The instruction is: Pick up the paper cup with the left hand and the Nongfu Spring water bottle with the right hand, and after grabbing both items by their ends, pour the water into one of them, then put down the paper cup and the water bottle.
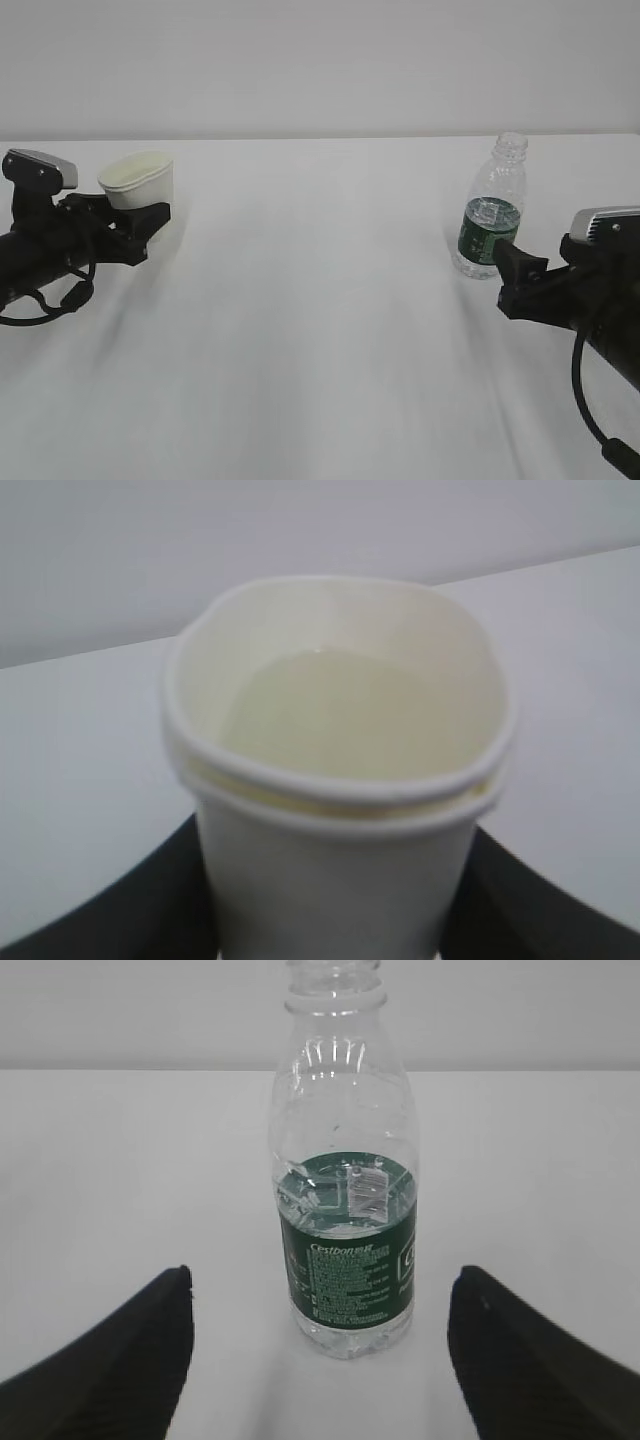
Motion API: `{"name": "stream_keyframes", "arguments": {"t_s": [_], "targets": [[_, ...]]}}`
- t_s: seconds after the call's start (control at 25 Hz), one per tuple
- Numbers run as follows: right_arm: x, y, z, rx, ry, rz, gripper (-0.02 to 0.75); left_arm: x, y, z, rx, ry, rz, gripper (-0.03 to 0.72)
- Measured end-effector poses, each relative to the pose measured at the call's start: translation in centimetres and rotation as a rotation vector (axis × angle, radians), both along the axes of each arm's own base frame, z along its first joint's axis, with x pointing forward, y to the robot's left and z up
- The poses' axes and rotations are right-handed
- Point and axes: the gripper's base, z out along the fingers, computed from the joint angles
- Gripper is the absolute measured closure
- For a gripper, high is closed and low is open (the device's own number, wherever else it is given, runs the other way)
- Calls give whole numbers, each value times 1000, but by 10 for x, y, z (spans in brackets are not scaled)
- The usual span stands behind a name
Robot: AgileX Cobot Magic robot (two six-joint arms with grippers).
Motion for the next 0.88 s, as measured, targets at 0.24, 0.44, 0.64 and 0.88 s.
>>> {"name": "stream_keyframes", "arguments": {"t_s": [0.24, 0.44, 0.64, 0.88], "targets": [[0, 0, 0, 8, 2, 2, 143, 1, 1, 0, 3, -4, 14, 284], [0, 1, 0, 12, 2, 4, 143, 1, 3, -15, -6, 32, 43, 284], [0, 1, 0, 13, 2, 6, 143, -1, 4, -26, 8, 59, 48, 284], [0, 2, 0, 15, 3, 13, 143, 8, 4, -24, 6, 33, 55, 285]]}}
